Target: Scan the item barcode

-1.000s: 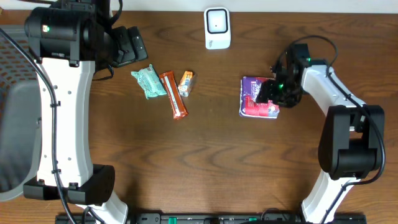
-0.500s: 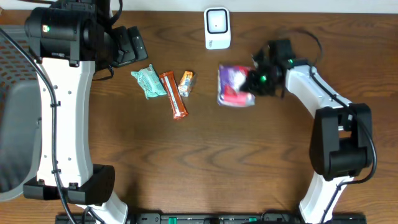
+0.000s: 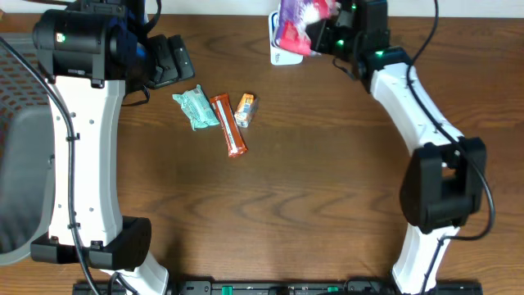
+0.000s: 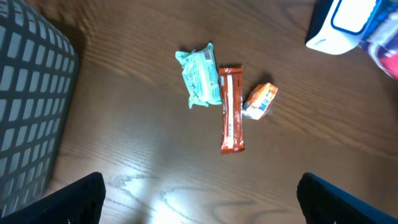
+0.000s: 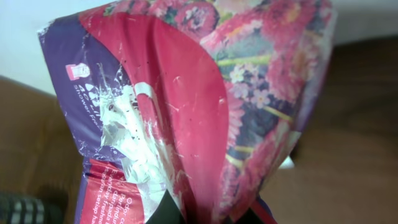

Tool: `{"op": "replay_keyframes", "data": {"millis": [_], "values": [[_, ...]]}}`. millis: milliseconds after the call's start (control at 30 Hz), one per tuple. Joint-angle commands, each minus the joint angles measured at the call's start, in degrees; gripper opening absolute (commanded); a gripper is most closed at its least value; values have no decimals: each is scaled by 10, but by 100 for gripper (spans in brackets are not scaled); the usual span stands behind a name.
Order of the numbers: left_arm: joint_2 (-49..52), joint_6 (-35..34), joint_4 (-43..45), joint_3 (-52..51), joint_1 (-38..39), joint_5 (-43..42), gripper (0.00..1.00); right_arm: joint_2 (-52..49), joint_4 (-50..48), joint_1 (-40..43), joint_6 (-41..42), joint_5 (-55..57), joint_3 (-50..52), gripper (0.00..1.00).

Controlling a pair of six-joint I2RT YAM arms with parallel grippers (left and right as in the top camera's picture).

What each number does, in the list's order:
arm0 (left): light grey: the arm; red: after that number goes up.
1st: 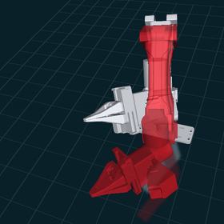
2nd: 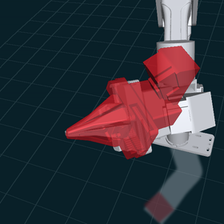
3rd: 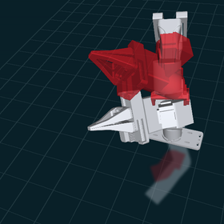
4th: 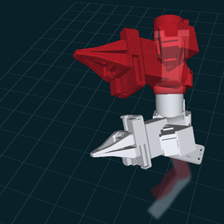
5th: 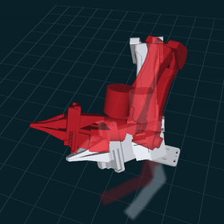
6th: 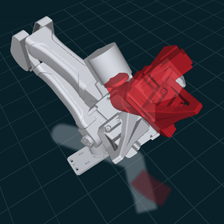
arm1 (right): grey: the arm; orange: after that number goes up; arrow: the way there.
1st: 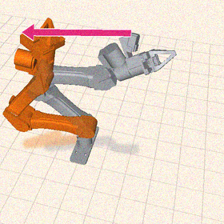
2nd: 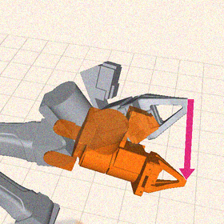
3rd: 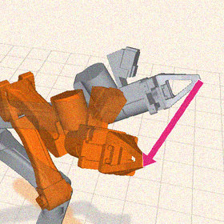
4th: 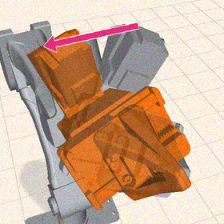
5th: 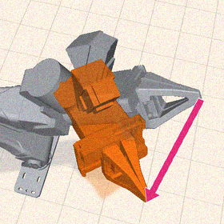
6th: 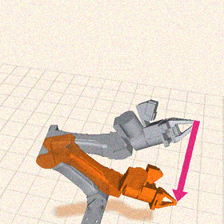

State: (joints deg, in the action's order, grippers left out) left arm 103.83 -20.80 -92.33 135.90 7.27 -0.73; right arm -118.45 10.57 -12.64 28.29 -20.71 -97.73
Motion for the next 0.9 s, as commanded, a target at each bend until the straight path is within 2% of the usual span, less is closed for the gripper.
{"op": "replay_keyframes", "data": {"millis": [0,100,267,433,567,700,867], "values": [[3,1,-44,1,-2,3,98,-45,-50,-16,64,17,-5,1],[3,1,-44,1,-2,3,98,-57,-70,-17,92,11,-5,1],[3,1,-44,1,-2,3,98,-56,-75,-14,75,11,-10,1],[3,1,-44,1,-2,3,98,-36,9,18,21,21,-52,1],[3,1,-44,1,-2,3,98,-13,139,85,10,79,-104,1],[3,1,-44,1,-2,3,98,-6,249,179,-34,124,-134,1],[3,1,-44,1,-2,3,98,-13,296,292,-72,130,-118,1]]}}
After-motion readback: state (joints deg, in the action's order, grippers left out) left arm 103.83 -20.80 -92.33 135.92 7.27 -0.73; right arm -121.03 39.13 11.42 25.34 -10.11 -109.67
